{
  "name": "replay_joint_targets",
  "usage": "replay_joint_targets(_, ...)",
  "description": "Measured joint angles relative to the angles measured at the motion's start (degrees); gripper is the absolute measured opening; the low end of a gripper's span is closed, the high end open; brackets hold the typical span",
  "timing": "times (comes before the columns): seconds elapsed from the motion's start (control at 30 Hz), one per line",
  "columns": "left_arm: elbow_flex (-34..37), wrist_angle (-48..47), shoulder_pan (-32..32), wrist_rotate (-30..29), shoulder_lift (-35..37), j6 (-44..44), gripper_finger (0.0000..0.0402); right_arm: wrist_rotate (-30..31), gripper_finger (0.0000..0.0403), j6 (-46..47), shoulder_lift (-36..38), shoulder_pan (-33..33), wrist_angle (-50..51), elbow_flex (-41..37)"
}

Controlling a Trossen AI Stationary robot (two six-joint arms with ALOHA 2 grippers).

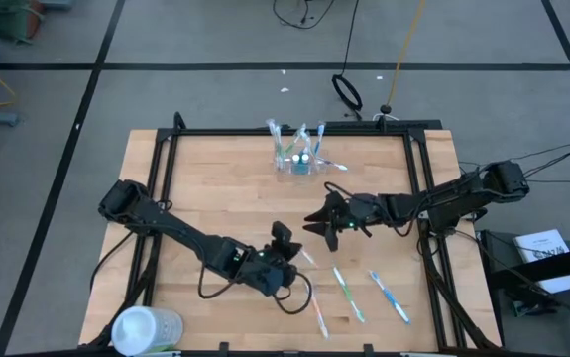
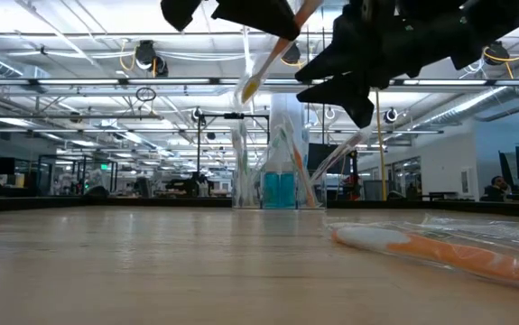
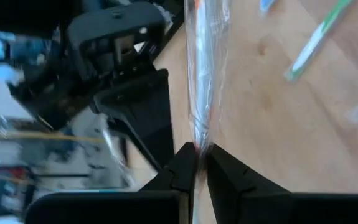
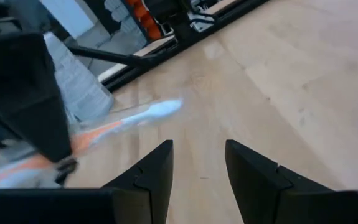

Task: Pick & Place toothbrushing station
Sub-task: Put the orange toothbrush into the transparent organizer

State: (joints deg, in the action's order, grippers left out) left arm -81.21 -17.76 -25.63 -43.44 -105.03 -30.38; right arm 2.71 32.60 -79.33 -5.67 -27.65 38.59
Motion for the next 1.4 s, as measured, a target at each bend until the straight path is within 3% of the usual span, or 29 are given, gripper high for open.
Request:
replay_joint_targets(0.13,0.0,-0.1,-0.3,-0.1,0.0,-11.3,0.003,0.0,0.0137,6.2,0.0,0.0,-0.5,0.0)
replay_joint_targets(0.4,0.0,-0.2,-0.8,-0.1,0.0,-46.0,0.003,0.0,0.0137,7.4,0.0,0.1,-4.0,0.0)
replay_joint_targets(0.7,0.0,0.1,-0.7,-0.1,0.0,-63.3,0.003,0.1,0.0137,7.0,0.0,0.0,-7.8,0.0)
replay_joint_targets(0.9,0.0,0.0,-0.6,-0.7,0.0,-64.1,0.003,0.0,0.0137,7.0,0.0,-0.1,-8.1,0.0)
replay_joint_targets(1.17,0.0,-3.0,-0.5,-8.6,0.1,-63.0,0.003,0.0,0.0137,5.7,0.0,-0.1,-8.1,0.0)
replay_joint_targets(1.4,0.0,-3.9,0.0,-1.9,0.1,-61.0,0.003,0.2,0.0137,4.4,0.0,-0.1,-10.4,0.0)
